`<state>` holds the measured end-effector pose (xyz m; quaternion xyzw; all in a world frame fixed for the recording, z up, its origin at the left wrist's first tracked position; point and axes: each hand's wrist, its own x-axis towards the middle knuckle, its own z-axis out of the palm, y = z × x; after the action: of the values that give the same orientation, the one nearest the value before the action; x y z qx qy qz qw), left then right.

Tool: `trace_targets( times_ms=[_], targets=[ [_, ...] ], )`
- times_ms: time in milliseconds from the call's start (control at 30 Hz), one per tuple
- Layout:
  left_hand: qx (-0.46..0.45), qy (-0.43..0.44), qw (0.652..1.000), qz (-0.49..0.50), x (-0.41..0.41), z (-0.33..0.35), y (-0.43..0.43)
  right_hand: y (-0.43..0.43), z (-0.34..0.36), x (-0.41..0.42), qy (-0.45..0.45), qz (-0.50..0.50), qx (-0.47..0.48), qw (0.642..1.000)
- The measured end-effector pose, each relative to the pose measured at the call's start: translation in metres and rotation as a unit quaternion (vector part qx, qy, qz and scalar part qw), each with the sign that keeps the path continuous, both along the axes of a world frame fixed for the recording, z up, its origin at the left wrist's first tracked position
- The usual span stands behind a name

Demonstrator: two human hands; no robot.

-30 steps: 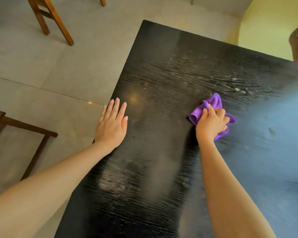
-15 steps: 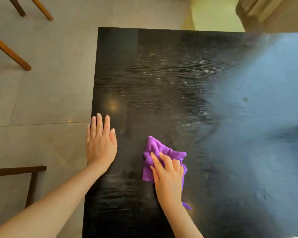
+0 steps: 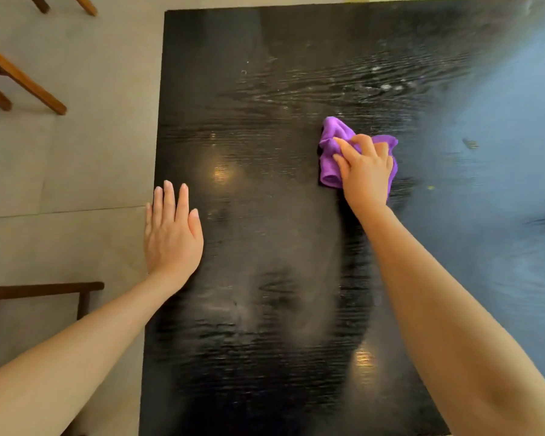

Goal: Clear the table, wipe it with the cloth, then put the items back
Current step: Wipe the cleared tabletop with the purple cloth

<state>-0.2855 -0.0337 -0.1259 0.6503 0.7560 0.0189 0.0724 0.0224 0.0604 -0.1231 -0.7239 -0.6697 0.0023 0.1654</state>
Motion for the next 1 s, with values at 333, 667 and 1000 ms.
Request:
trace_targets(
  times_ms=[333,667,1000],
  targets=[
    [-0.006,-0.004,1.0,-0.001,0.0,0.003,0.0,-0.215,0.008,-0.034,0.056,0.148,0.006,0.987],
    [-0.004,0.005,1.0,0.005,0.001,0.001,-0.001,-0.015,0.001,0.055,0.06,-0.084,-0.001,0.995],
    [-0.008,0.001,1.0,0.008,0.003,0.004,-0.001,-0.142,0.006,-0.083,0.091,0.062,0.011,0.994]
  ],
)
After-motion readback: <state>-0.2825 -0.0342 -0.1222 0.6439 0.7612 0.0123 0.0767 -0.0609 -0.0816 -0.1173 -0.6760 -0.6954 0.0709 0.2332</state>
